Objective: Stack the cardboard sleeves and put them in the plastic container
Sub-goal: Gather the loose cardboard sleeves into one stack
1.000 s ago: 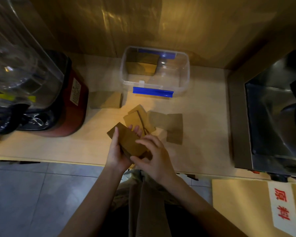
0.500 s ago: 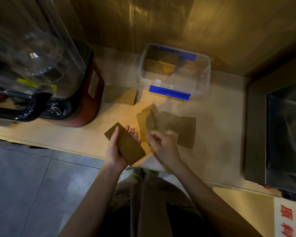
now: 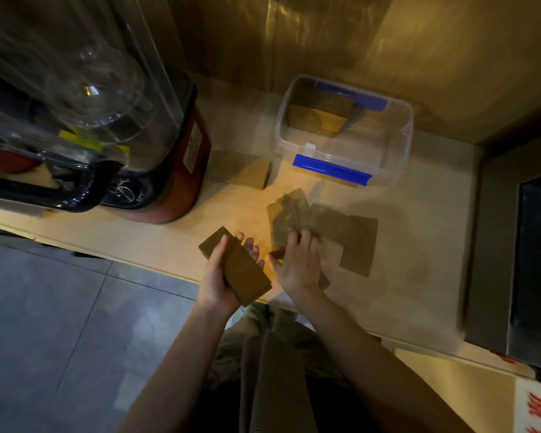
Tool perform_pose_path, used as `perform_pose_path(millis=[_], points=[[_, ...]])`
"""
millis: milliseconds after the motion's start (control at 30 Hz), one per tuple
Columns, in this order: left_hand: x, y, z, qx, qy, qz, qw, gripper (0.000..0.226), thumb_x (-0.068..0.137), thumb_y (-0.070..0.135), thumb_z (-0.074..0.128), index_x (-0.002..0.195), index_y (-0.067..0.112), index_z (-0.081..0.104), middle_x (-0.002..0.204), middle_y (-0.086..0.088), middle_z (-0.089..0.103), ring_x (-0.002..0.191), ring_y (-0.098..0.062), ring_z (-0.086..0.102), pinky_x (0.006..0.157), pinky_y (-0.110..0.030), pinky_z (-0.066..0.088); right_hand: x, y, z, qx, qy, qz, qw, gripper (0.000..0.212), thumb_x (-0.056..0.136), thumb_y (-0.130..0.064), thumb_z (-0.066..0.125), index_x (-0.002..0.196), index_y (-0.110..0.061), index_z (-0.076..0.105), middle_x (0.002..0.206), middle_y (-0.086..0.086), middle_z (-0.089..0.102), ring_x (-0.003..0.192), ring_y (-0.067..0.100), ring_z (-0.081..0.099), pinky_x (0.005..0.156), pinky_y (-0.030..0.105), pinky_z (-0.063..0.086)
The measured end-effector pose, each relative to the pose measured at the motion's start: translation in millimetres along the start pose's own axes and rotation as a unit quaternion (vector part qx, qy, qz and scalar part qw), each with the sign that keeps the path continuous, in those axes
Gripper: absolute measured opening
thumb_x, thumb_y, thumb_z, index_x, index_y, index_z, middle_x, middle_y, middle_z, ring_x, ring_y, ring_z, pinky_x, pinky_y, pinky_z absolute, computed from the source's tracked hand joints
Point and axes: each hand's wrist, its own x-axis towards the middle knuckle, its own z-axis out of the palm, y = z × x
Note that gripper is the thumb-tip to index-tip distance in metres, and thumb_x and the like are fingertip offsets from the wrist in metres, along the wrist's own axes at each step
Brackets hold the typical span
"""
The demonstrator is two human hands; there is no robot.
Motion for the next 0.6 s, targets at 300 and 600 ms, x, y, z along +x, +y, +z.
perform_pose_path(millis=[300,600], points=[[6,-4,8,0.017,-0.004,-0.022,1.0,0.047,0.052,0.042,0.078,0.091,0.021,0.063,0.083,0.003,0.069,0.076,-0.011,0.065,0.078,-0.028,0.051,-1,16,-24,0.143,0.006,-0.029,0.989,0.071,0.077,-0.037,0.064,0.136,-0.015,0.032,0.131,0.012,0.042,0.12,0.028,0.036,0.093,0.036,0.036],[13,-13,23,0.031,0.03,-0.065,0.997,0.032,0.07,0.041,0.061,0.094,0.02,0.063,0.082,0.002,0.07,0.075,-0.012,0.066,0.084,-0.032,0.044,8,76,-53,0.191,0.05,0.044,0.979,0.068,0.074,-0.03,0.069,0.132,-0.01,0.04,0.131,0.013,0.052,0.119,0.031,0.038,0.094,0.041,0.039]])
